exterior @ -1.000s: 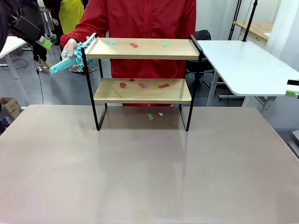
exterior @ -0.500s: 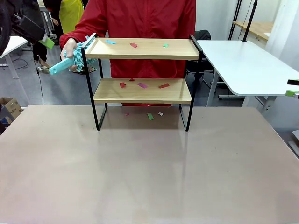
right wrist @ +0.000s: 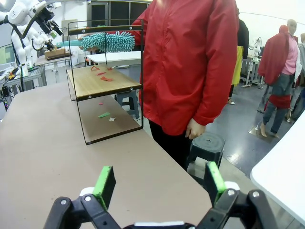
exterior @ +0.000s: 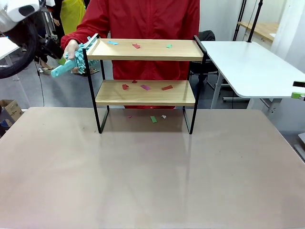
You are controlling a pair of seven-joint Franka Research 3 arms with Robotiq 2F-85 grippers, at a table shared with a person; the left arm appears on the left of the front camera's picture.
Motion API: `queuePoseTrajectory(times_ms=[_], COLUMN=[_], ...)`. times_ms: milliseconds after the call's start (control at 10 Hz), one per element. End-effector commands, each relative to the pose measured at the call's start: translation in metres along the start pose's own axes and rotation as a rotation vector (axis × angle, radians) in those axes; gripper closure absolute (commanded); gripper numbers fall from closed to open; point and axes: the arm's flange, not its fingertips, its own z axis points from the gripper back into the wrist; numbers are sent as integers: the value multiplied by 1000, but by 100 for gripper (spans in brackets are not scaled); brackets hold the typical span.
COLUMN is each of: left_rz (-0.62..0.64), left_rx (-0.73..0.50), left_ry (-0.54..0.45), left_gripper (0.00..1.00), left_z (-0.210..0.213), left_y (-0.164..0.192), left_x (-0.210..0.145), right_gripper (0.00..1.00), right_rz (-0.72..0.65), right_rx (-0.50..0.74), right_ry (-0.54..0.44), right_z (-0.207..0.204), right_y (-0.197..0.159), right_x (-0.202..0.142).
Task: Clean the shelf.
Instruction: Pick up the Duster handed by the human.
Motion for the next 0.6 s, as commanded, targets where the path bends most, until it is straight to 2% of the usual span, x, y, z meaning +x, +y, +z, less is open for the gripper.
queuePoseTrajectory(times_ms=[0,200,500], left_rz=[30,50,76], left_rx=[3,-26,-40], left_ry=[47,99,99], left_gripper=[0,0,0], left_z=[-11,-28,-36], left_y=[-2,-6,-9], left_x=[-1,-7,-6], right_gripper=[0,0,0], right_rz=[-12,-12,-12], right_rx=[-12,-12,-12], right_ry=[15,15,15], right_z=[-2,-2,-2], right_y=[2,2,2], right_x=[8,8,8])
